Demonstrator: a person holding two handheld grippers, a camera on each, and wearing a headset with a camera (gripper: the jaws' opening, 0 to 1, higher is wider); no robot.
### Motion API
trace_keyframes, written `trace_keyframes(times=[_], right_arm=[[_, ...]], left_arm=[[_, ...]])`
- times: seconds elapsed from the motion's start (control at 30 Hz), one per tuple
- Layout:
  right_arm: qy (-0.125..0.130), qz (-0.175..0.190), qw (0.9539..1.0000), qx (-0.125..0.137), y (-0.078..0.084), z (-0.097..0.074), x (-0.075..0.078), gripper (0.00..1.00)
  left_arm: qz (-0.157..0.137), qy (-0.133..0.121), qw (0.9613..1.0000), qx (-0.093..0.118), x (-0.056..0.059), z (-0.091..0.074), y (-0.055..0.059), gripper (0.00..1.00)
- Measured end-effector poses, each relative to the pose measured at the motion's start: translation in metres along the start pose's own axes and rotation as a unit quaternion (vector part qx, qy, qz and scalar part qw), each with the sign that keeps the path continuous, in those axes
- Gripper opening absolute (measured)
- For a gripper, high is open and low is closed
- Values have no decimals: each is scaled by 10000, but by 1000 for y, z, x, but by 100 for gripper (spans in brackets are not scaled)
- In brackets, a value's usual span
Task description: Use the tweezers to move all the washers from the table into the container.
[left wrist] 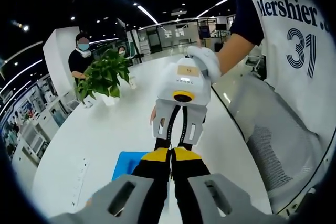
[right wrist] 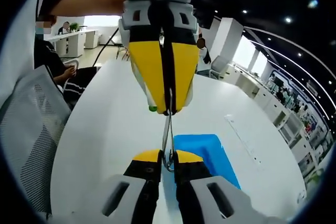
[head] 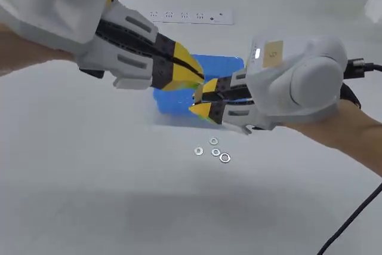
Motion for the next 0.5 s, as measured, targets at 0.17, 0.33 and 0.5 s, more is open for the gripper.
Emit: trace_keyframes(times=[0.17,0.33,0.5], right_arm=[[120,-76,9999,7,-4,2,17,10],[221,-75,9997,-15,-1,9,35,10],[234,4,9997,-64,6,17,45,10]], left_arm=[[120,-32,9999,-4,-15,-2,-3,5],[146,-120,9998,1,-32,0,1,5],[67,-167,9998,33,-46,4,11,5]])
Point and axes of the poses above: the centre of the closed fingertips' face, and the gripper's own axes: z roughly forward along the fingers, x roughly to its right, y roughly out of its underside, the point moved 3 cm from there along -z, roughly backward along the fingers, and after that the axes turned 2 degrees about y, right-handed, at the moved point
